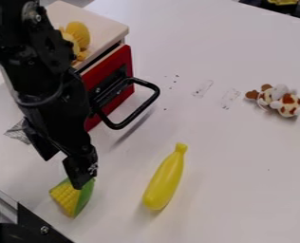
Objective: Put the object on upper middle of the table
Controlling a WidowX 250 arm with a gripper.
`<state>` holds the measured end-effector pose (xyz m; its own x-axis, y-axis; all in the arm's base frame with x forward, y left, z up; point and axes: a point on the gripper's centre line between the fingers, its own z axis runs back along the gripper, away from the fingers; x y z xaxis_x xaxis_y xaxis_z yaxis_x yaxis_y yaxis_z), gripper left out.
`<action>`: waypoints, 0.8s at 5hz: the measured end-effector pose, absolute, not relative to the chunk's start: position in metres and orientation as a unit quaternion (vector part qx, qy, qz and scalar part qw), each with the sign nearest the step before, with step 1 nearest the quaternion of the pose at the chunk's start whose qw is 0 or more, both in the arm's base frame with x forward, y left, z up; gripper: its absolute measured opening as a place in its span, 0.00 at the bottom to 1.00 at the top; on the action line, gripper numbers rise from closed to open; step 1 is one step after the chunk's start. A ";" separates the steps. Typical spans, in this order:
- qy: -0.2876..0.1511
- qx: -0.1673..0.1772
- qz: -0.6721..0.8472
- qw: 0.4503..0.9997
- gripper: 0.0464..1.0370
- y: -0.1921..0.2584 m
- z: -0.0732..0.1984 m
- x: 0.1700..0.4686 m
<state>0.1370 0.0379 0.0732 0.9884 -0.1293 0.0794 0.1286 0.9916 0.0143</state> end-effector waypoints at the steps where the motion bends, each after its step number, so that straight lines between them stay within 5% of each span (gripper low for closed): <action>1: -0.035 0.003 -0.065 0.997 0.96 0.037 0.071 0.135; 4: -0.086 0.008 -0.046 0.995 0.96 0.087 0.150 0.195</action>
<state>0.1946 0.0870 0.1498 0.9812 -0.0924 0.1696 0.0895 0.9957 0.0245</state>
